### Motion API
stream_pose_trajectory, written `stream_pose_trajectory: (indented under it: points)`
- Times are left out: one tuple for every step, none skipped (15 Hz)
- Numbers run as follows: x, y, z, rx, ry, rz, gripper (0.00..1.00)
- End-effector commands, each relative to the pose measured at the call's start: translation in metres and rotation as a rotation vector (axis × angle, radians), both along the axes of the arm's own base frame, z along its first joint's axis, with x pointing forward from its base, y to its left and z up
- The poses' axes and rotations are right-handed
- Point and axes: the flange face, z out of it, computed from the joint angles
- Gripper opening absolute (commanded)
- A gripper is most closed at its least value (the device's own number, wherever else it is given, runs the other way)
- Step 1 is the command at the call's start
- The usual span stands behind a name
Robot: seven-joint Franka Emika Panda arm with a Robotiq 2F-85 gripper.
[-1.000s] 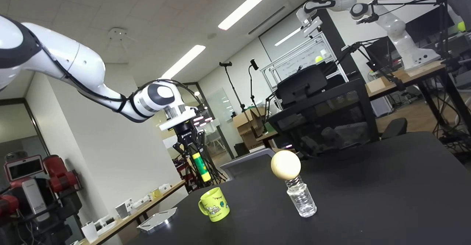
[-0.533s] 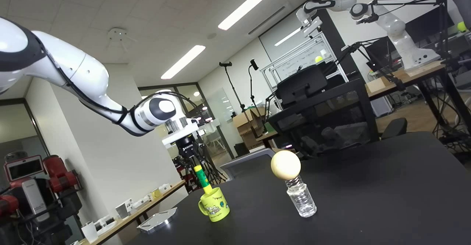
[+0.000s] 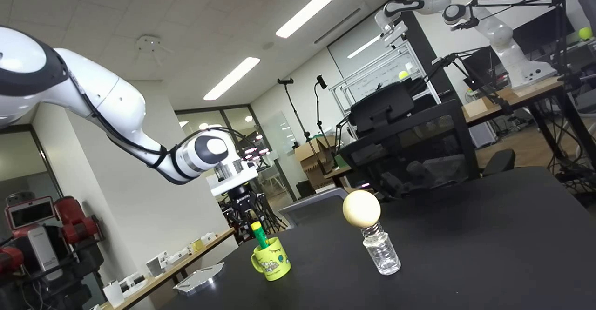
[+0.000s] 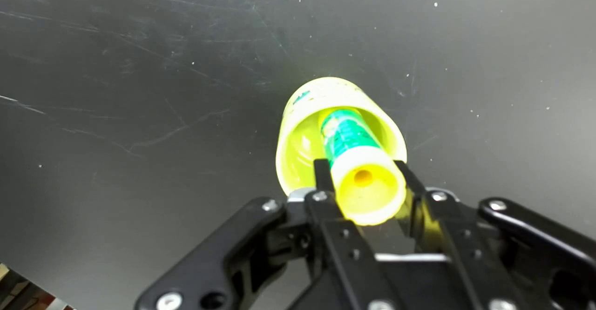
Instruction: Put the glue stick in the mug cup
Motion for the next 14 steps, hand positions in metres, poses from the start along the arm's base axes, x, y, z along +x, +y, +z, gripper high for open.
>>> stream_pose_trajectory:
  points:
    - [-0.002,-0.005,-0.010,-0.050,0.002,-0.015,0.09]
    - [-0.003,-0.006,-0.012,-0.051,0.008,-0.014,0.09]
    - [-0.003,-0.007,-0.012,-0.046,0.010,-0.018,0.59]
    - [-0.003,-0.007,-0.012,-0.042,0.012,-0.019,0.60]
    - [-0.003,-0.007,-0.011,-0.036,0.016,-0.018,0.65]
    - [-0.003,-0.007,-0.008,-0.031,0.014,-0.018,0.72]
    - [-0.003,-0.007,-0.004,-0.026,0.010,-0.017,0.78]
    - [-0.003,-0.008,0.002,-0.024,0.004,-0.018,0.85]
    - [-0.003,-0.009,0.007,-0.023,0.000,-0.022,0.93]
    - [-0.003,-0.012,0.015,-0.025,0.008,-0.023,0.98]
    - [-0.004,-0.016,0.022,-0.029,0.014,-0.025,1.00]
    - [-0.005,-0.020,0.029,-0.037,0.028,-0.025,1.00]
    - [0.000,-0.012,0.009,-0.034,0.014,-0.005,0.94]
    - [0.000,-0.015,0.016,-0.039,0.019,-0.009,1.00]
